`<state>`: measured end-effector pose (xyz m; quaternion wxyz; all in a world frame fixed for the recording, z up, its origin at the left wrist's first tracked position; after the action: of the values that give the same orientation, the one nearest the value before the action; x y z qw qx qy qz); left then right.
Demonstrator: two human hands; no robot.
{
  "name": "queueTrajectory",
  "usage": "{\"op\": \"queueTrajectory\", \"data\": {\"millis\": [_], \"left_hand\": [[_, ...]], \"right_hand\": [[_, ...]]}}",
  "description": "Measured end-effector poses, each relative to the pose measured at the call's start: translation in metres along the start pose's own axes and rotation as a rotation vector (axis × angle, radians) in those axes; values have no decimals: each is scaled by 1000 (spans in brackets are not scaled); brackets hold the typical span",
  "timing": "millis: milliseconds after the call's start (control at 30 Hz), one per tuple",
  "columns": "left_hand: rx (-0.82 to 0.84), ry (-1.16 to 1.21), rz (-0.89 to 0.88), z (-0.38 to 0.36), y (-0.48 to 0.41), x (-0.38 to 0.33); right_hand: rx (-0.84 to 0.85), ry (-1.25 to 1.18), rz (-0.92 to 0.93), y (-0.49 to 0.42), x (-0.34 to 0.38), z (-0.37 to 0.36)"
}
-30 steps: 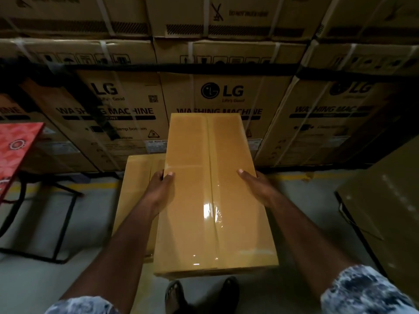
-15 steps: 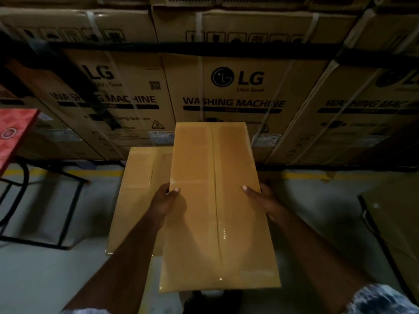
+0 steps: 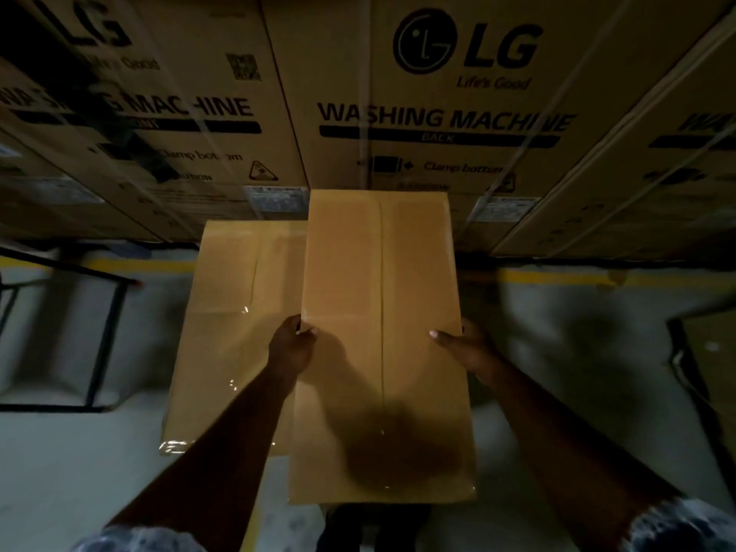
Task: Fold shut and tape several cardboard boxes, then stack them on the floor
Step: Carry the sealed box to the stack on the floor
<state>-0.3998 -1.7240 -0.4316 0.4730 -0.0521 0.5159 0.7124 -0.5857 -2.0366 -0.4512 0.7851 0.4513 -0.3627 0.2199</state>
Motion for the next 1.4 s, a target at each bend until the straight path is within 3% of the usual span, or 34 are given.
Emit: {"op": "queueTrajectory", "data": {"millis": [267,533,1067,1400], "left_hand": [[-29,-49,79,-29,-44,18],[-183,-328,2,-44,-70,21],[-290,-426,12,-56,-88,32],[-298,-447,48,-52,-95,39]], "right_hand": [[-15,35,-55,-49,-47,-17],[-10,113,-67,-78,-87,-30],[-47,85,-77,-100,-114,-44],[-88,191,-86,-101,-108,-47]]}}
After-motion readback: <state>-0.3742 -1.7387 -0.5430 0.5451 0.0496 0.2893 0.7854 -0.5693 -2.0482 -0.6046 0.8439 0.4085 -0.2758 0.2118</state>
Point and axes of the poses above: each hand's wrist, its own y-axis away from the middle knuckle, its own z-axis out of the back of the hand, x = y × z, the point moved 10 cm from there along -y, towards the middle knuckle, and after that the axes turned 11 degrees about z, right-handed, at the moved point
